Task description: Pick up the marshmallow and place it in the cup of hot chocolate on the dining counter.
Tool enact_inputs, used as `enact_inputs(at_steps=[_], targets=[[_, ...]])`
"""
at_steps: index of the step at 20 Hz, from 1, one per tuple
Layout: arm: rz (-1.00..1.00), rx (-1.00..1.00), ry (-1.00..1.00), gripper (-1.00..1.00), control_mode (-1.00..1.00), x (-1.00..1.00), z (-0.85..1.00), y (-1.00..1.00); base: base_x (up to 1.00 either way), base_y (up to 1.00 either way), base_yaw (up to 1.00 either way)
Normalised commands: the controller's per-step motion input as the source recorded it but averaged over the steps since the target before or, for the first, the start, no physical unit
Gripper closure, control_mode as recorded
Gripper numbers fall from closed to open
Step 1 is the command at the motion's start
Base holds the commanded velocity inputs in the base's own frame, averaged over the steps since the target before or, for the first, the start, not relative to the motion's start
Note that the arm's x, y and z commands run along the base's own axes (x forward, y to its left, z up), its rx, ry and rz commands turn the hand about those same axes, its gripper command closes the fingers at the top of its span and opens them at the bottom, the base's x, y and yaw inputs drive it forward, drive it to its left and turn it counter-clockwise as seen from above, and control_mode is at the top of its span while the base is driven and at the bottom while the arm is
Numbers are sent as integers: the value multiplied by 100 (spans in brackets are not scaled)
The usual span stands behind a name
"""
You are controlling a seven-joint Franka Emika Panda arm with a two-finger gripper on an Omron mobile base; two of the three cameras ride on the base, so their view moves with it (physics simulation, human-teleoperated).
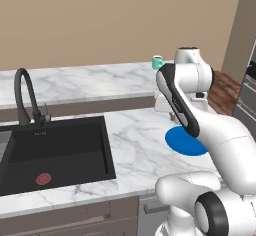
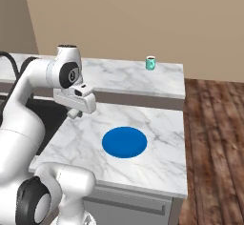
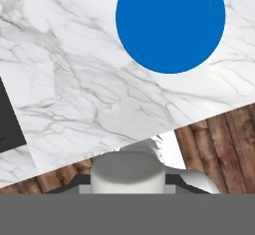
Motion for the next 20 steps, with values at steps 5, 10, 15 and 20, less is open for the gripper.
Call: enact_inputs(at_steps=[5,10,15,20], targets=[[0,0,0,100,100,0,0,0,-40,-1,0],[0,0,0,100,100,0,0,0,-76,-19,0],[0,0,0,100,100,0,0,0,-79,-80,-5],[0,0,0,100,100,0,0,0,-27,-100,-7]])
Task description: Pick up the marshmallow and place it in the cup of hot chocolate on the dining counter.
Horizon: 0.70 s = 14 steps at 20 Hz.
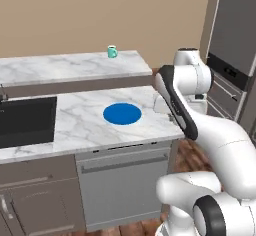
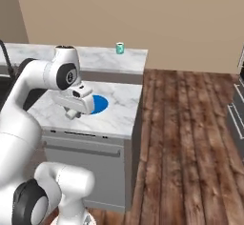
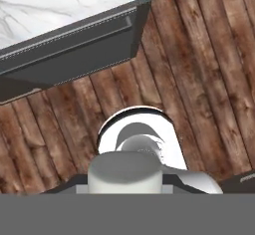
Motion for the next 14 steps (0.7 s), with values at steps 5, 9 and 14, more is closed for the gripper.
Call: enact_inputs(at_steps=[5,9,14], targets=[[0,0,0,100,100,0,0,0,0,-100,-3],[0,0,0,100,100,0,0,0,15,-100,-2],[0,0,0,100,100,0,0,0,62,-100,0]])
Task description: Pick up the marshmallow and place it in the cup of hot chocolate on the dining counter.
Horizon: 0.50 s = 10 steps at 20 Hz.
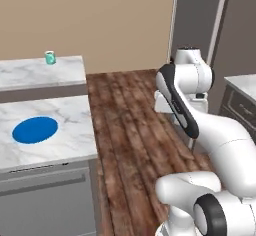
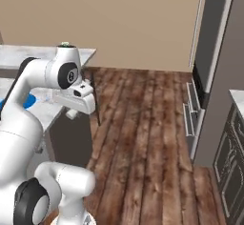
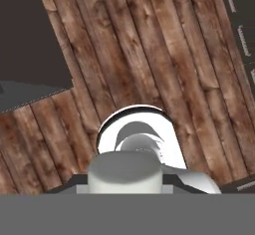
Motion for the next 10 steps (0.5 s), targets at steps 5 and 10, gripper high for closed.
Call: enact_inputs(at_steps=[5,10], targets=[[0,0,0,100,100,0,0,0,100,-46,1],[0,0,0,100,100,0,0,0,100,-38,5]])
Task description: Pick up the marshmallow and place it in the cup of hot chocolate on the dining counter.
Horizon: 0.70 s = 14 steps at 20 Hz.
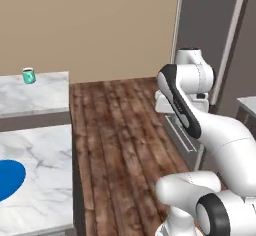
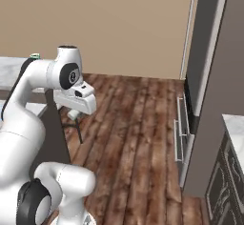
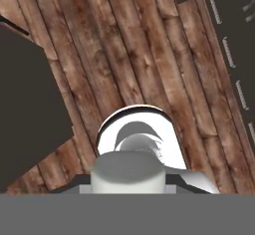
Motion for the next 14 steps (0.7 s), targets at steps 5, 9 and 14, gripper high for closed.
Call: enact_inputs(at_steps=[5,9,14], targets=[[0,0,0,100,100,0,0,0,100,-13,9],[0,0,0,100,100,0,0,0,100,-15,11],[0,0,0,100,100,0,0,0,100,0,18]])
